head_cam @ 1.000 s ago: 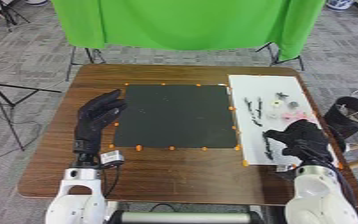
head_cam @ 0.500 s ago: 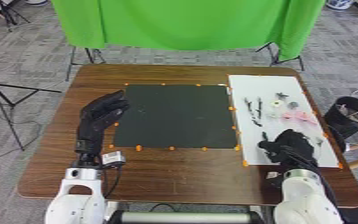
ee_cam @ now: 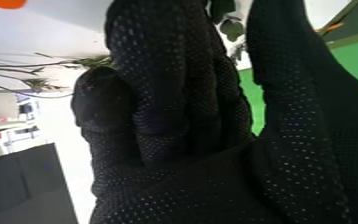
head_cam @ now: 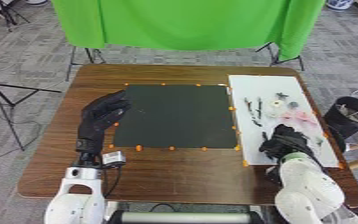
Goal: Arrange flowers
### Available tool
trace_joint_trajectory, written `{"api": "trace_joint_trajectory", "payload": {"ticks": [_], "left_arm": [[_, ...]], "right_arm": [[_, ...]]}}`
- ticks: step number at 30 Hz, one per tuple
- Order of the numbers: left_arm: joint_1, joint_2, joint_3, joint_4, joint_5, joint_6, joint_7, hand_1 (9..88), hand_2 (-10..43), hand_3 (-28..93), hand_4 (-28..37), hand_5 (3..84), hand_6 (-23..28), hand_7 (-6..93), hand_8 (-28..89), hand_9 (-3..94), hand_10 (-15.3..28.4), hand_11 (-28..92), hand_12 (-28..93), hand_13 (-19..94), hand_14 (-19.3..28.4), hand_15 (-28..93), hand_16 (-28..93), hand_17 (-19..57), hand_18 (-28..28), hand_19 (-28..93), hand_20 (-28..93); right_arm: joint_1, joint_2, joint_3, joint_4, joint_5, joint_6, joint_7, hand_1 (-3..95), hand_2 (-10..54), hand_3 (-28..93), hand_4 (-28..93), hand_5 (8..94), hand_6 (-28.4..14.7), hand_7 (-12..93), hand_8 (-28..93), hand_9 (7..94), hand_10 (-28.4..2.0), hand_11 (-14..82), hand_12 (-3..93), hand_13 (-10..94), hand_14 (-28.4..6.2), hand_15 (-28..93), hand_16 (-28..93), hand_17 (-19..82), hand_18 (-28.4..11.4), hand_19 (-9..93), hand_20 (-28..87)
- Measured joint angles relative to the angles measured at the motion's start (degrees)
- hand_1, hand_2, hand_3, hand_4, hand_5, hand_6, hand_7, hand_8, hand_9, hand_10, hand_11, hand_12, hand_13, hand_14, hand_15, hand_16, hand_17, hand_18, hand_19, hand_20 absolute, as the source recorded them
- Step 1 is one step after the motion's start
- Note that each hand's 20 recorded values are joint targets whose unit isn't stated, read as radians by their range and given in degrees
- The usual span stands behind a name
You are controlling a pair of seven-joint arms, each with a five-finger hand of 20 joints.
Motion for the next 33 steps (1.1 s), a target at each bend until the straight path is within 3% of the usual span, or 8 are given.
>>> {"api": "trace_joint_trajectory", "payload": {"ticks": [6,13,21,28,33], "left_arm": [[0.01,0.02,0.00,-0.05,0.02,-0.04,-0.07,41.6,-9.5,62,-13.4,51.7,0.2,20.1,-10,52.4,11.8,25,13,46,15.4,28,0,15.7,14.1,28,29],[0.11,0.02,-0.19,-0.18,0.05,-0.27,-0.38,41.7,-9.5,61,-13.3,51.7,0.2,19.9,-10,52.4,11.8,25,13,46,15.5,28,0,15.6,14.1,28,29],[0.17,-0.04,-0.34,-0.28,0.18,-0.69,-0.52,41.7,-9.5,61,-13.4,51.8,0.2,19.6,-9,52.4,11.9,24,13,46,15.6,28,0,15.5,14.1,27,28],[0.17,-0.05,-0.36,-0.30,0.41,-0.93,-0.61,41.7,-9.5,61,-13.3,51.7,0.2,19.4,-9,52.3,11.9,24,13,46,15.6,28,0,15.4,14.1,27,28],[0.17,-0.05,-0.39,-0.30,0.52,-1.11,-0.63,41.7,-9.5,61,-13.2,51.5,0.1,19.4,-9,52.2,11.8,24,14,46,15.5,28,0,15.4,14.0,27,28]], "right_arm": [[0.83,-0.08,-0.03,0.07,1.09,-1.20,0.85,58.3,-9.5,52,-3,75.2,-6.6,13,20,91.9,-10.5,20.7,40.2,94,-1.9,50,24,71,-5.8,86,36],[0.66,-0.43,0.28,0.33,1.42,-0.21,0.80,58.9,-9.5,58,1,76.2,-5.3,16,23,92.4,-10.0,18.3,46.9,94,-1.7,52,25,71,-5.5,86,37],[-0.45,-0.41,-0.54,2.31,-1.94,6.15,-0.88,57.8,-9.5,61,5,76.0,-4.5,23,26,91.1,-9.8,24.5,48.3,94,-0.9,56,27,71,-6.8,89,41],[-0.93,0.32,-2.56,4.04,-7.10,9.57,-2.61,55.3,-9.5,64,12,68.8,-4.2,42,19,84.8,-11.3,35.1,55.6,89,-1.8,65,37,65,-12.7,93,62],[-1.38,1.03,-3.22,4.43,-8.24,10.41,-3.35,54.9,-9.5,65,14,67.6,-4.5,47,17,82.5,-11.9,40.4,55.0,87,-2.8,71,37,64,-13.6,93,67]]}}
